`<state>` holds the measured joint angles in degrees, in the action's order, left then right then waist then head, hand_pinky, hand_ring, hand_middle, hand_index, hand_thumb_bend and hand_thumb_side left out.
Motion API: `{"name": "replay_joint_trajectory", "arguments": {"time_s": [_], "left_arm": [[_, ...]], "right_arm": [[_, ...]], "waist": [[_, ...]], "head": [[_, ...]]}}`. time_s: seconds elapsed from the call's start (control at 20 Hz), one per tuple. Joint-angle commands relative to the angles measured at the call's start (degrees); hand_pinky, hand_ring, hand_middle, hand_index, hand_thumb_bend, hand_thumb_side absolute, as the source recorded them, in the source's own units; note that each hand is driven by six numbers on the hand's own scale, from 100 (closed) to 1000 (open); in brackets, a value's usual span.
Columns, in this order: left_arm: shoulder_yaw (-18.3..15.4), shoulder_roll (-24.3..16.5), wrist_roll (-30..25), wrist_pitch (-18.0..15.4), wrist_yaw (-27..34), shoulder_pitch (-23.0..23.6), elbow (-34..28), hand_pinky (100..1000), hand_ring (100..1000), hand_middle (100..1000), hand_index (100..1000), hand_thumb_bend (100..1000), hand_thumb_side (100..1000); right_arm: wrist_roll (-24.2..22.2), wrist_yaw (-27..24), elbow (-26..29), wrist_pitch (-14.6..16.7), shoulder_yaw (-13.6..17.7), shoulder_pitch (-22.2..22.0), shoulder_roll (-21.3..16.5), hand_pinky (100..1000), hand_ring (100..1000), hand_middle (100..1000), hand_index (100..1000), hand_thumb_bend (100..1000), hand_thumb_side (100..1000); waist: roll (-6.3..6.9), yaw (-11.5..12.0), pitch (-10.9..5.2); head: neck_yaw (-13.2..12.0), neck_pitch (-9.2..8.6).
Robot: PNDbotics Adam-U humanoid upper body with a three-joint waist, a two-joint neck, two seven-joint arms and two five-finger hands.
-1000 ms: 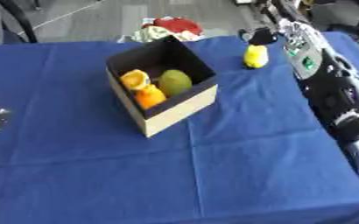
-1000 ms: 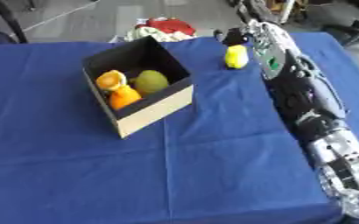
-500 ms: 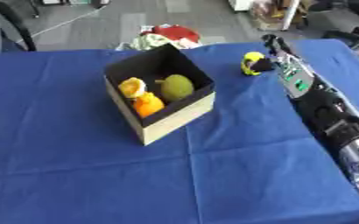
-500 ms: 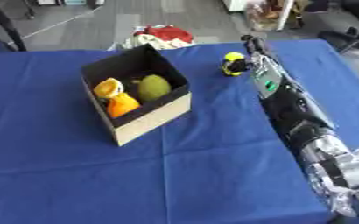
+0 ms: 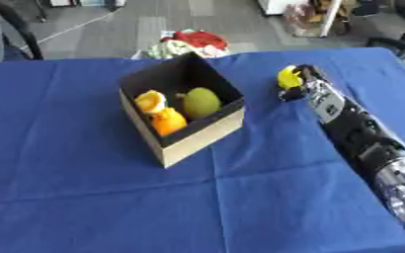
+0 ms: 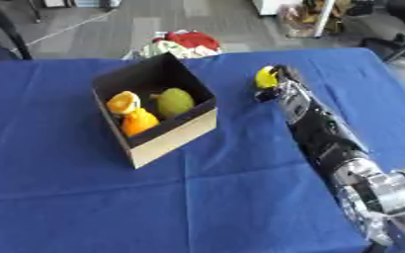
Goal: Pick up objects on the table and place them in the box.
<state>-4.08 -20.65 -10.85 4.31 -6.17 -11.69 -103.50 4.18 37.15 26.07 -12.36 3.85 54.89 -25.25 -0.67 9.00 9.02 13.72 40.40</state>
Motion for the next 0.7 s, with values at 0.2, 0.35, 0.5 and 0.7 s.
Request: {"name": "replay_joint_trajectory", "arguments": {"time_s": [0.2,0.35,0.5,0.7], "left_arm": [[-0.8,-0.6,0.0,0.0,0.2,-0.5,-1.2,725,673,634,816,619,458],[-0.8,-0.6,0.0,0.0,0.3,-0.4,-1.2,726,672,633,816,620,458],[-0.8,-0.5,0.0,0.0,0.3,-0.4,-1.1,730,672,633,816,618,458],[-0.9,-0.4,0.1,0.0,0.3,-0.3,-1.1,730,672,633,816,617,459]], "right_arm": [[5.7,1.3,0.1,-1.3,0.2,0.4,-1.4,654,548,536,662,172,100],[9.5,2.2,0.1,-2.1,0.3,0.3,-1.4,602,501,483,599,117,100],[13.6,3.2,0.1,-3.2,0.3,0.2,-1.5,542,451,424,520,100,100],[18.5,4.3,0.4,-4.4,0.5,0.1,-1.5,481,395,361,449,100,100]], "waist": [[0.43,0.3,0.18],[0.45,0.4,0.22],[0.47,0.5,0.27],[0.47,0.5,0.38]], "head": [[0.1,-0.89],[0.2,-1.0],[0.3,-1.06],[0.5,-0.99]]}}
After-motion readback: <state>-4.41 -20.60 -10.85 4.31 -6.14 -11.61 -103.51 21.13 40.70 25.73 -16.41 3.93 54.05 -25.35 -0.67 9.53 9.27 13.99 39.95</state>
